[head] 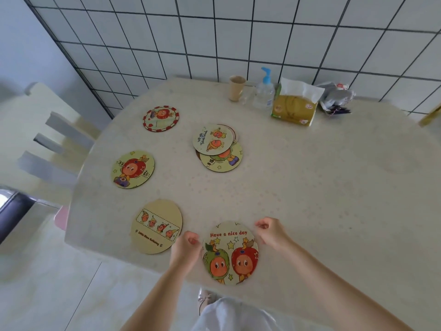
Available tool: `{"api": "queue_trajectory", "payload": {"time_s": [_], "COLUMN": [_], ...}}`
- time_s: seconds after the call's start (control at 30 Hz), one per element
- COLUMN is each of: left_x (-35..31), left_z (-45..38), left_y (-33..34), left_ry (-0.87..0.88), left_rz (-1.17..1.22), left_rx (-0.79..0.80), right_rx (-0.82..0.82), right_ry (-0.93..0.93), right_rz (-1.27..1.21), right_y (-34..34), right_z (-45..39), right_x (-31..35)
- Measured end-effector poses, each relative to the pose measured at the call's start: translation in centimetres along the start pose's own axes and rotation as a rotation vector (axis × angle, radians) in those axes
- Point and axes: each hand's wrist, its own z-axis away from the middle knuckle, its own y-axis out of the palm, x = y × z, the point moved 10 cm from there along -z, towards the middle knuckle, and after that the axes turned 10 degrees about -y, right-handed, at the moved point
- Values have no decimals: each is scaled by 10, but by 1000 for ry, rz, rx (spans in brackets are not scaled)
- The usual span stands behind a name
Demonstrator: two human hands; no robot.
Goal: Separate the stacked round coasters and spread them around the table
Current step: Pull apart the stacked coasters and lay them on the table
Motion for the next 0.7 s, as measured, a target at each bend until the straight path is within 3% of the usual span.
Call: {"api": "queue_trajectory", "payload": {"time_s": [0.37,0.7], "left_x": [-102,-202], "left_z": [-90,-197], "left_y": [-22,-52], "left_ry": [41,35], "left_rz": [64,166], "left_rx": [55,-25], "right_rx": [-78,-92], "right_ry": [20,12], "right_rz": [-23,-48], "right_y": [-35,-39], "right_z": [-96,-208], "right_x": [69,149]}}
